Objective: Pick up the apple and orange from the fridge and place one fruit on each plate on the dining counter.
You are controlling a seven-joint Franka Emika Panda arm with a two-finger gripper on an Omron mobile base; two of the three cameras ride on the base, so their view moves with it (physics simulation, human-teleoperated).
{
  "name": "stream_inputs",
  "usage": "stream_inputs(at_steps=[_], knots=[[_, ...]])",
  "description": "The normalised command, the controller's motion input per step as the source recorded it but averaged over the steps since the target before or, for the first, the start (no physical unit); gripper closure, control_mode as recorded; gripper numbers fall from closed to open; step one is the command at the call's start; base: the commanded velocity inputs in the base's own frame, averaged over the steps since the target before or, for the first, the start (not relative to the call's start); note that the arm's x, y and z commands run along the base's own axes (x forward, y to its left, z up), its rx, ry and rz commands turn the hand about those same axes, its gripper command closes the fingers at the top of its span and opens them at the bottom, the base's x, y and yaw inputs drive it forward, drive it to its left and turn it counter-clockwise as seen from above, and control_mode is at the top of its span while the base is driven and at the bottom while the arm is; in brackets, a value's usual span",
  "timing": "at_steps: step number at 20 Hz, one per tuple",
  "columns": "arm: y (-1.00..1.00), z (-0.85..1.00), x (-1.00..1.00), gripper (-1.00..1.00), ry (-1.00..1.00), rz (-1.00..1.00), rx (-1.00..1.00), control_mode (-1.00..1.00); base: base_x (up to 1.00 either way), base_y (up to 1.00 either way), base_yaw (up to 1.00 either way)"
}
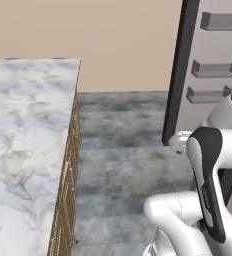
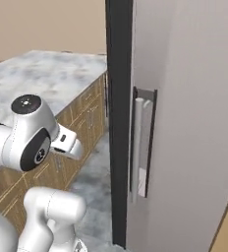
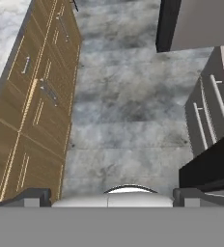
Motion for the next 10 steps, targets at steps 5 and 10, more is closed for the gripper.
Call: stream_inputs(at_steps=[5,10], knots=[[0.0,0.0,0.0,-1.0,0.0,0.0,0.0,1.0,1.0,0.29,-0.02],[0.0,0.0,0.0,-1.0,0.0,0.0,0.0,1.0,0.86,0.33,-0.08]])
